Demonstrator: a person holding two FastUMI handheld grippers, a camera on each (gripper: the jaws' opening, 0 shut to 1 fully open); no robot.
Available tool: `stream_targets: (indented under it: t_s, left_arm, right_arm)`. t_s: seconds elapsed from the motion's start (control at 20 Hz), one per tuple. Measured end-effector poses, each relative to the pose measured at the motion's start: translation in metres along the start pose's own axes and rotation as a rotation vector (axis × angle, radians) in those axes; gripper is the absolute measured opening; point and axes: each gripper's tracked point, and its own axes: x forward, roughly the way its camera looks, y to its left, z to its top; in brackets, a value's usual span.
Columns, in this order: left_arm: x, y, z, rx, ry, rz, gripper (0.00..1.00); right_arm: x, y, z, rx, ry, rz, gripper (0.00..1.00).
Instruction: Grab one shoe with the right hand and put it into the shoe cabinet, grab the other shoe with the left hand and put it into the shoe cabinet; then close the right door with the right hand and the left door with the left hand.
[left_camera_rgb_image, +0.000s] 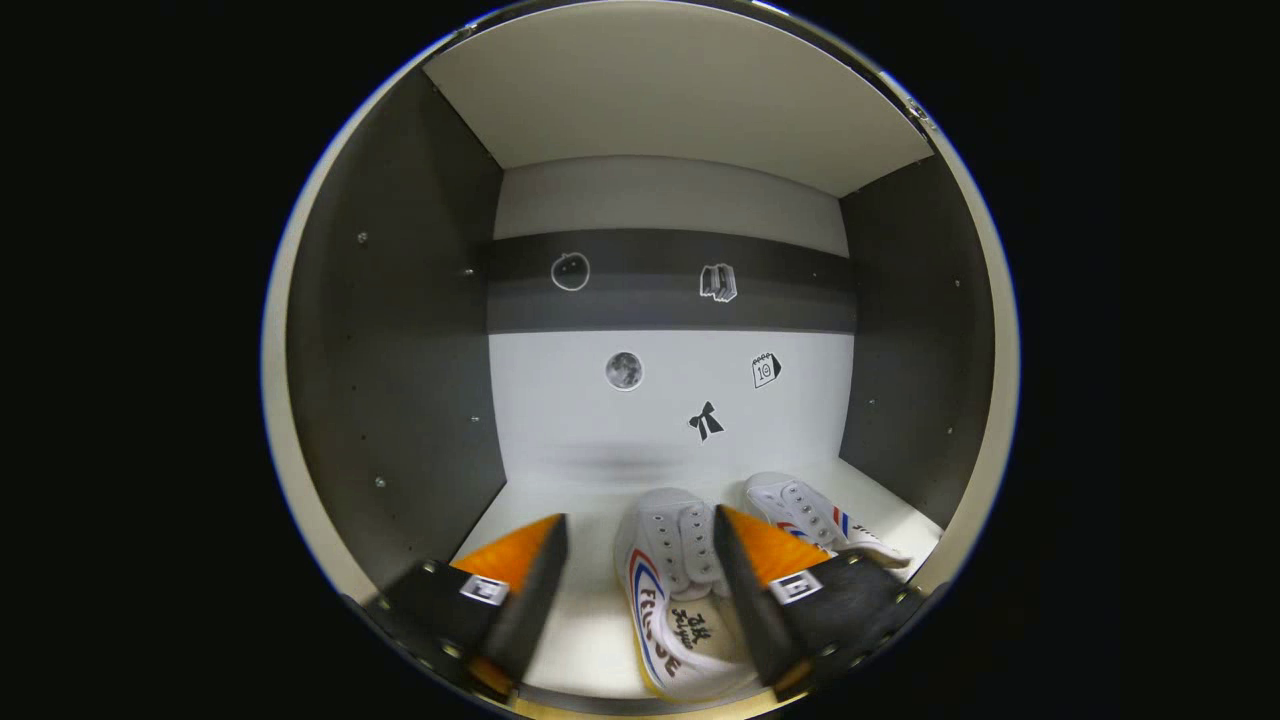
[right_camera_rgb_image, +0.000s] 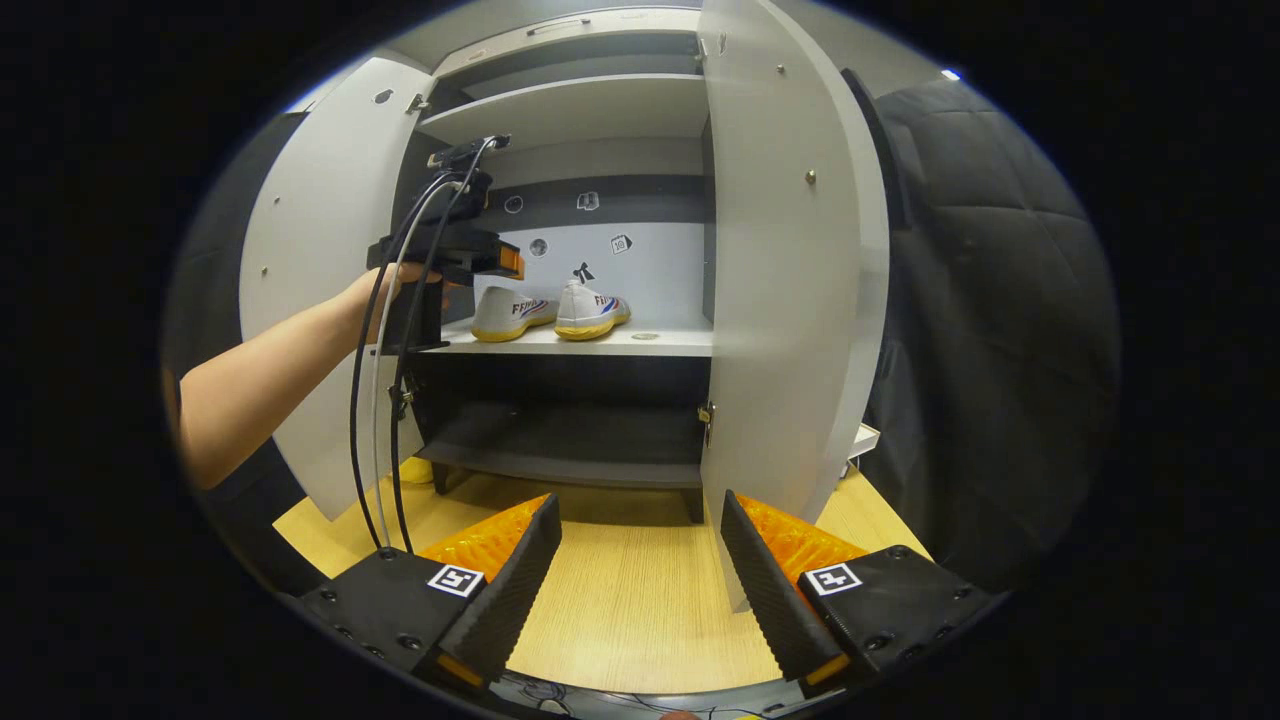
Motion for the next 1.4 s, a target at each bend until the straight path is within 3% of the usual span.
stream_targets:
  t_s: [0.05,0.65,1.05,1.4]
  left_arm:
    - [-0.01,-0.001,0.003,-0.002,-0.011,0.002,0.8]
    - [-0.164,-0.023,0.046,0.024,-0.148,-0.011,0.79]
    - [-0.274,-0.018,0.025,0.066,-0.14,0.042,0.8]
    - [-0.34,-0.001,0.003,0.049,-0.136,0.074,0.8]
  right_arm:
    - [-0.002,-0.001,0.002,0.001,-0.006,0.006,0.98]
    - [-0.049,-0.013,0.029,-0.04,-0.114,0.09,1.0]
    - [-0.071,-0.03,0.047,-0.072,-0.182,0.143,1.0]
    - [-0.079,-0.03,0.061,-0.061,-0.213,0.15,1.0]
